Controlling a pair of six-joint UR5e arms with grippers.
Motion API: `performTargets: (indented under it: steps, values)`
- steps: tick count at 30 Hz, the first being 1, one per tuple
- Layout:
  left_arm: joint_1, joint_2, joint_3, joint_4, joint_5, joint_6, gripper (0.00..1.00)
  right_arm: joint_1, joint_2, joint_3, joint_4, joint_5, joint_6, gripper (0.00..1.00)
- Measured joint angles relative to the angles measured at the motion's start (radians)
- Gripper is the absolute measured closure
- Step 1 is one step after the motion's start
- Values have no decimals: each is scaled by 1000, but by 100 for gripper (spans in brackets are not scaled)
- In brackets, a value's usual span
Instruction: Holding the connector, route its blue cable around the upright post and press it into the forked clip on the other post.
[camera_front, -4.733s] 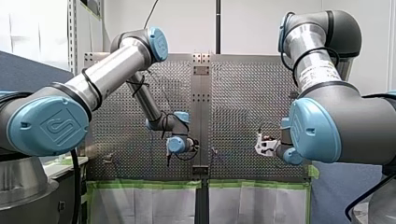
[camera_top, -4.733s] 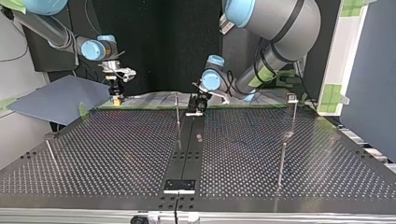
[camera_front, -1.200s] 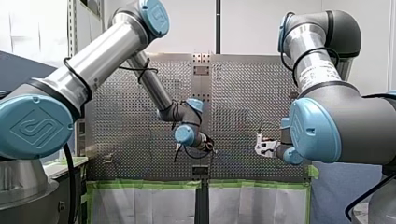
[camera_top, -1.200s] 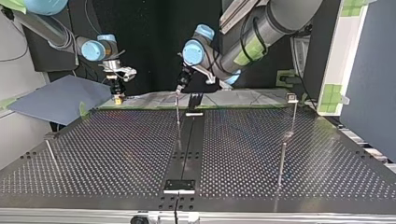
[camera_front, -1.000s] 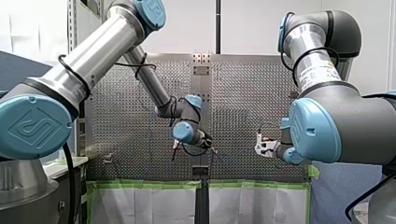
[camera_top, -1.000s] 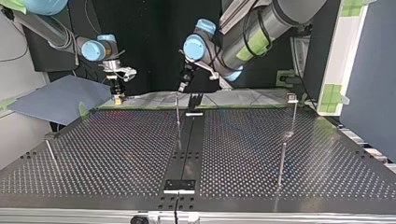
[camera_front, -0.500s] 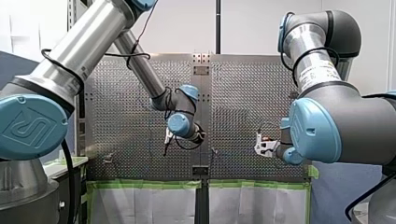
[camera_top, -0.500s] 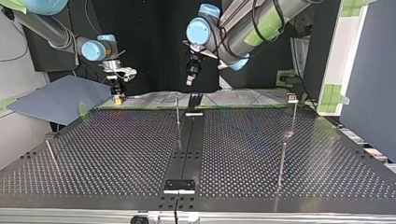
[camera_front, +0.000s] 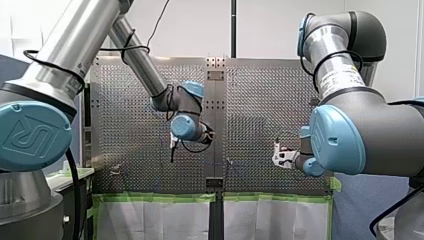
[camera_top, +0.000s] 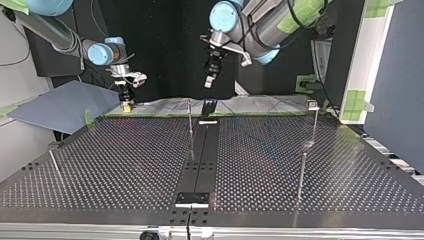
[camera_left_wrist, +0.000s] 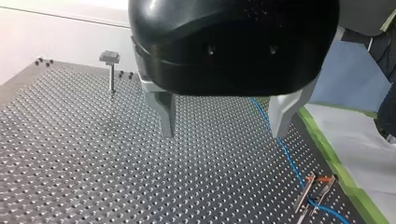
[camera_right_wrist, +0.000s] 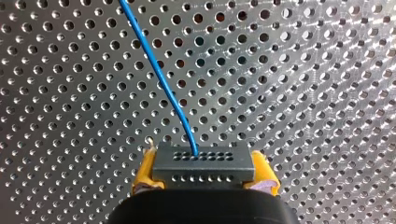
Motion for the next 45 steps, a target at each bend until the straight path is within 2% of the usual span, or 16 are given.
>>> performTargets:
  steps: [10, 19, 22, 32, 37, 45]
  values:
    - [0, 85, -85, 2, -1, -11, 0, -1, 0, 0, -1, 0, 0, 100]
    - [0, 178, -177, 12, 3, -42, 0, -1, 0, 0, 0, 0, 0, 100]
    - [0, 206, -206, 24, 8, -61, 0, 0, 0, 0, 0, 0, 0, 100]
    - [10, 309, -304, 121, 71, -160, 0, 1, 0, 0, 0, 0, 0, 100]
    - [12, 360, -319, 167, 75, -200, 0, 1, 0, 0, 0, 0, 0, 100]
    - [17, 418, -321, 202, 75, -218, 0, 2, 0, -2, 1, 0, 1, 100]
